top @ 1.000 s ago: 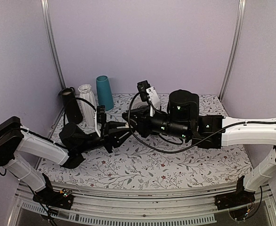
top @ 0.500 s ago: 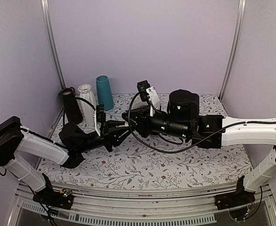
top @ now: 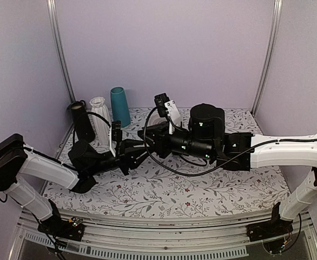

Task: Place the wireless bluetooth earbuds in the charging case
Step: Place the left earbud in the left side groove of the charging case.

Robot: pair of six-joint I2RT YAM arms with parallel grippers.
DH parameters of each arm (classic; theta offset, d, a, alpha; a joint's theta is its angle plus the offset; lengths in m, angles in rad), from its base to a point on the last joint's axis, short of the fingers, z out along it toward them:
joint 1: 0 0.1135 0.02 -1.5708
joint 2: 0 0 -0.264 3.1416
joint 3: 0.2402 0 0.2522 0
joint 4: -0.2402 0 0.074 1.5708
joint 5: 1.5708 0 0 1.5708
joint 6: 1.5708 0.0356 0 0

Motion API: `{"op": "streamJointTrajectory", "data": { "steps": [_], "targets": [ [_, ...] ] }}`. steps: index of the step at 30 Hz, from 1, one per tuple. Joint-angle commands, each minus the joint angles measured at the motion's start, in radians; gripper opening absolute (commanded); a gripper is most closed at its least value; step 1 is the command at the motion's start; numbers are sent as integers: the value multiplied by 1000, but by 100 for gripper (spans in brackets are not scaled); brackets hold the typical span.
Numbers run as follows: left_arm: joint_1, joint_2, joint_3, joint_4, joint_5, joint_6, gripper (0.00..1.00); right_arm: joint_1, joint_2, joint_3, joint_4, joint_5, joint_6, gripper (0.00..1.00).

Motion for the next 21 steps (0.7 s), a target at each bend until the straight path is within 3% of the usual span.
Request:
{"op": "streamJointTrajectory", "data": {
  "steps": [1,21],
  "targets": [
    [4,-73,38,140,-10,1,0,18,56,-8,-114,-12,-7,16],
    [6,-96,18,158,-19,-3,0,19,0,-24,-94,28,30,16]
  ]
}}
